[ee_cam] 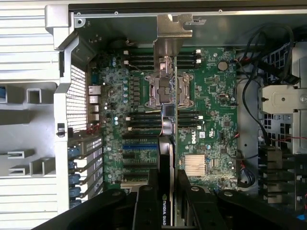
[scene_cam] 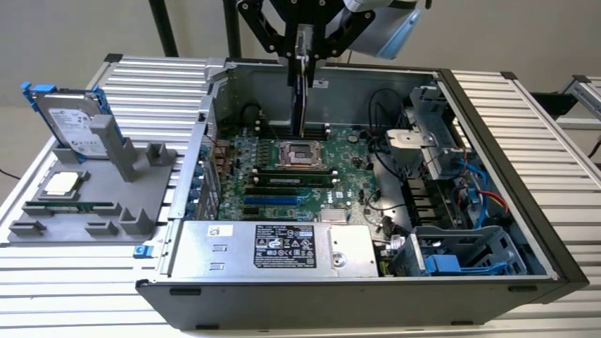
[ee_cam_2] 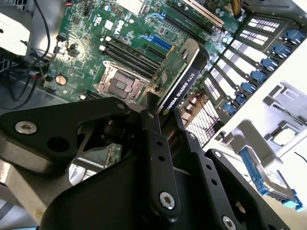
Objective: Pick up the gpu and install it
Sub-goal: 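Insert the gpu into the slot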
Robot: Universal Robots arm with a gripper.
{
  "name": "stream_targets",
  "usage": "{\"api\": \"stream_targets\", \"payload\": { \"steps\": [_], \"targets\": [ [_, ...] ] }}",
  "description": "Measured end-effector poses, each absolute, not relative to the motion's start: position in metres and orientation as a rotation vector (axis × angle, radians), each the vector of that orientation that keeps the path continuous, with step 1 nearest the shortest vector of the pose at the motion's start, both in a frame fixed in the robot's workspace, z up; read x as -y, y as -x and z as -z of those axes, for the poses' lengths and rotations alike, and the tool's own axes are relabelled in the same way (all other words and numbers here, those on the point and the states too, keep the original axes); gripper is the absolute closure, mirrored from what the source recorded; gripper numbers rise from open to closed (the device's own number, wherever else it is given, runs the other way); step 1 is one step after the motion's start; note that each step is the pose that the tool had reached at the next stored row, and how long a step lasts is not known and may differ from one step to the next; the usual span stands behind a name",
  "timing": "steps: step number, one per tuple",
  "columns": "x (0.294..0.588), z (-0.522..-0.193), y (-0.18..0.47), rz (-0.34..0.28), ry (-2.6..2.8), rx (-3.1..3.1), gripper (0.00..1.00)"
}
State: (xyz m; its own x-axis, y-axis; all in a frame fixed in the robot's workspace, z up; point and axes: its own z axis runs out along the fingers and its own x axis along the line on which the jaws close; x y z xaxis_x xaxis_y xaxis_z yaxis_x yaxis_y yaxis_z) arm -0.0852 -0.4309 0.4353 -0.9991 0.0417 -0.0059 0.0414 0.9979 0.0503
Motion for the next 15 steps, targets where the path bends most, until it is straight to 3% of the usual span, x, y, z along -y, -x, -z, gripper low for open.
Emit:
{"api": "stream_targets", "payload": {
  "steps": [15],
  "targets": [
    [0.4309,-0.4353,0.0851,-0.079,-0.064,-3.133,1.0]
  ]
}}
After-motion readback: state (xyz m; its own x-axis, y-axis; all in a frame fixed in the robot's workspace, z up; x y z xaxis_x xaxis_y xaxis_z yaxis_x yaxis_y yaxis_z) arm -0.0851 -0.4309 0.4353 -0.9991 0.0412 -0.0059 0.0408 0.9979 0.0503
